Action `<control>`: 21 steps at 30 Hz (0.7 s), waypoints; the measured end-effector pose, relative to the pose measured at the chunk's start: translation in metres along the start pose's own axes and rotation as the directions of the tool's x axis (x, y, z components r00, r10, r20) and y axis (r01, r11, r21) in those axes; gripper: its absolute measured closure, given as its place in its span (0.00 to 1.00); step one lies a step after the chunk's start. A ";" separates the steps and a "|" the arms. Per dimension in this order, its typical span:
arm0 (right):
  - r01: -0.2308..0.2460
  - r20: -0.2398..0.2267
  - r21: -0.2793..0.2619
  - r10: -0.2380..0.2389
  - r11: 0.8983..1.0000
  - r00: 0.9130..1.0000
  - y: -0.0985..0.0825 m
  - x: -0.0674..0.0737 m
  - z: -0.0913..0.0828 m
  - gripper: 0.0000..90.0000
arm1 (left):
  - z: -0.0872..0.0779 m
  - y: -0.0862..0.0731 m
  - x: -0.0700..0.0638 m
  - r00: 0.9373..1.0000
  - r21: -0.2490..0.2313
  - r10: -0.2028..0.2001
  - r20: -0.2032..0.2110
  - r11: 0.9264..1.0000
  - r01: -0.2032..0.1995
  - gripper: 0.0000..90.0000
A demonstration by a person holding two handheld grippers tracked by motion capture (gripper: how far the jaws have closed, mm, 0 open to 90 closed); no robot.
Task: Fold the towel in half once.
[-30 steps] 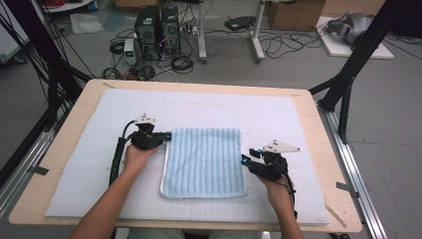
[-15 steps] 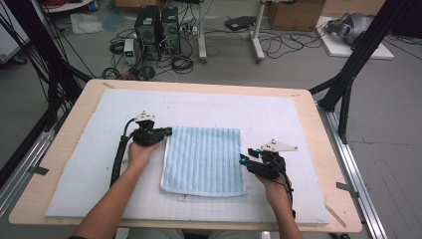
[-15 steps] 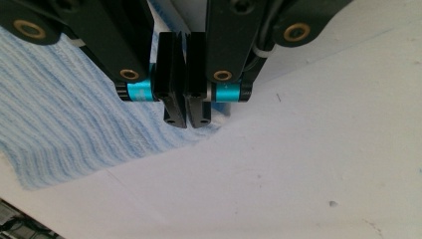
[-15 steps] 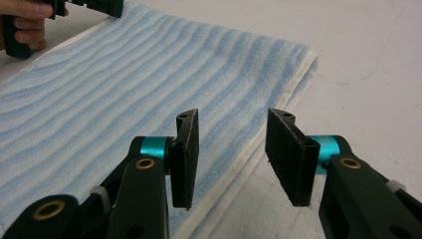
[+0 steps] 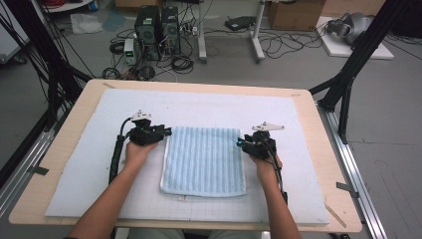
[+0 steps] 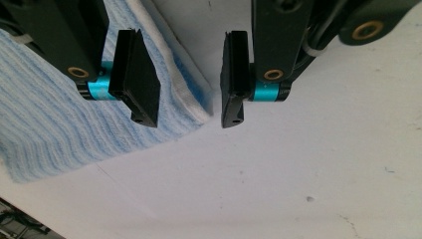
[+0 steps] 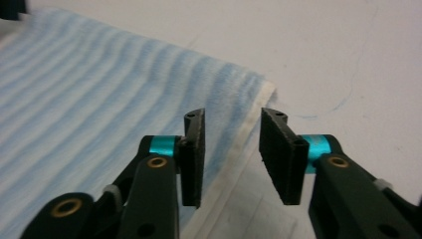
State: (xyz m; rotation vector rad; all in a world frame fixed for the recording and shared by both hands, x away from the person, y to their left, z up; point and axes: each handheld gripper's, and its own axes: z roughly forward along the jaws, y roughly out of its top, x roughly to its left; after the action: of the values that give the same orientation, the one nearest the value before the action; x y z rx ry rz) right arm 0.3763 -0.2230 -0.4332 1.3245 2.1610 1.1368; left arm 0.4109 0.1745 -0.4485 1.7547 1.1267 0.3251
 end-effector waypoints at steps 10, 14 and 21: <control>0.009 0.042 0.014 -0.009 1.000 0.999 0.007 -0.006 0.019 0.98 | 0.003 -0.002 -0.001 1.000 0.006 0.003 0.010 1.000 -0.003 0.67; -0.006 0.084 0.046 0.003 0.999 0.996 0.005 -0.008 0.025 0.97 | 0.004 -0.001 -0.002 1.000 0.007 0.013 -0.004 1.000 -0.013 0.64; 0.004 0.106 -0.004 -0.003 1.000 0.994 0.010 -0.009 0.017 0.76 | 0.010 0.005 -0.003 0.997 0.006 0.072 -0.039 0.997 -0.072 0.67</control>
State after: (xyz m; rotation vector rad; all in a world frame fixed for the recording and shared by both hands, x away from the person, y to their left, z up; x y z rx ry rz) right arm 0.3975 -0.2208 -0.4362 1.3472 2.0829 1.0448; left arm 0.4185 0.1660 -0.4482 1.8029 1.0943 0.4019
